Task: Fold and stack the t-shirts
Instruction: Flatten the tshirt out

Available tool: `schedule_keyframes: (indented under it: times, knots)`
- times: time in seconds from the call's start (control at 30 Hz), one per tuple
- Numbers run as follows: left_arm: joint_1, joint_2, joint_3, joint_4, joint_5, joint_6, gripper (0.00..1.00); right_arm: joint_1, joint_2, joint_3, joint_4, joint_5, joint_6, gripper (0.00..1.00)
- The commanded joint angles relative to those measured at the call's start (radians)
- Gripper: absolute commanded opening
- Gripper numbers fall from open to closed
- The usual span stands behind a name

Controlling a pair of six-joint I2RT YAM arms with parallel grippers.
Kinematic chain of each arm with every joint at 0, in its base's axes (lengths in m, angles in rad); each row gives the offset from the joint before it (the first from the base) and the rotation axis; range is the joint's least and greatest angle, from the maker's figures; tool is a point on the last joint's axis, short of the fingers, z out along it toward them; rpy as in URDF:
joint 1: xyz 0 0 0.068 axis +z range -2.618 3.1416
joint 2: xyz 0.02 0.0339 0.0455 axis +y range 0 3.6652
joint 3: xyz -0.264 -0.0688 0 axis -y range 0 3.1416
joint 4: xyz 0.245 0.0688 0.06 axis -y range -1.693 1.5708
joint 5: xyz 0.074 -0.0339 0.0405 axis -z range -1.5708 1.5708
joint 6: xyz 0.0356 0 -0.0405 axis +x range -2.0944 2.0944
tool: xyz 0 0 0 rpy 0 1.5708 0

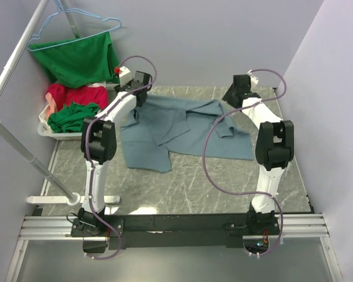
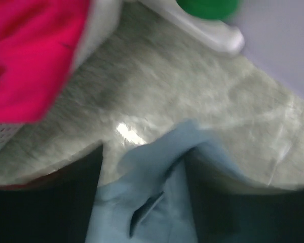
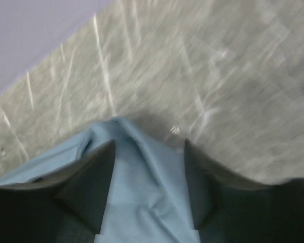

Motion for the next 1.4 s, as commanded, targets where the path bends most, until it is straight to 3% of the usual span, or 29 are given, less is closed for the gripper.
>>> schedule_keyframes:
  times: [0.0, 0.07, 0.17, 0.37, 0.53, 0.67, 0.8, 1.37]
  knots:
    - [0.055, -0.087, -0.019, 0.074, -0.041, 0.045, 0.82, -0.039, -0.053, 0.075, -0.018, 0.090, -0.040, 0.70]
    - [0.055, -0.134, -0.047, 0.082, -0.036, 0.051, 0.94, -0.039, -0.093, 0.039, 0.005, 0.095, -0.043, 0.75]
    - [0.055, -0.192, -0.087, 0.055, -0.016, 0.029, 0.99, -0.036, -0.173, -0.034, 0.017, 0.074, -0.035, 0.76]
    - [0.041, -0.301, -0.198, -0.010, 0.087, 0.013, 0.99, -0.028, -0.321, -0.255, 0.039, 0.045, -0.012, 0.76]
    - [-0.017, -0.390, -0.347, -0.015, 0.240, 0.013, 0.95, -0.028, -0.386, -0.390, 0.028, 0.038, 0.000, 0.75]
    - [-0.039, -0.444, -0.481, 0.036, 0.459, -0.053, 0.84, -0.027, -0.401, -0.447, 0.026, 0.023, 0.006, 0.75]
    - [-0.056, -0.463, -0.622, 0.109, 0.600, -0.103, 0.79, -0.027, -0.403, -0.488, 0.033, -0.001, 0.015, 0.74]
    - [-0.157, -0.340, -0.596, 0.071, 0.628, -0.136, 0.65, -0.024, -0.369, -0.541, 0.049, -0.017, 0.024, 0.73]
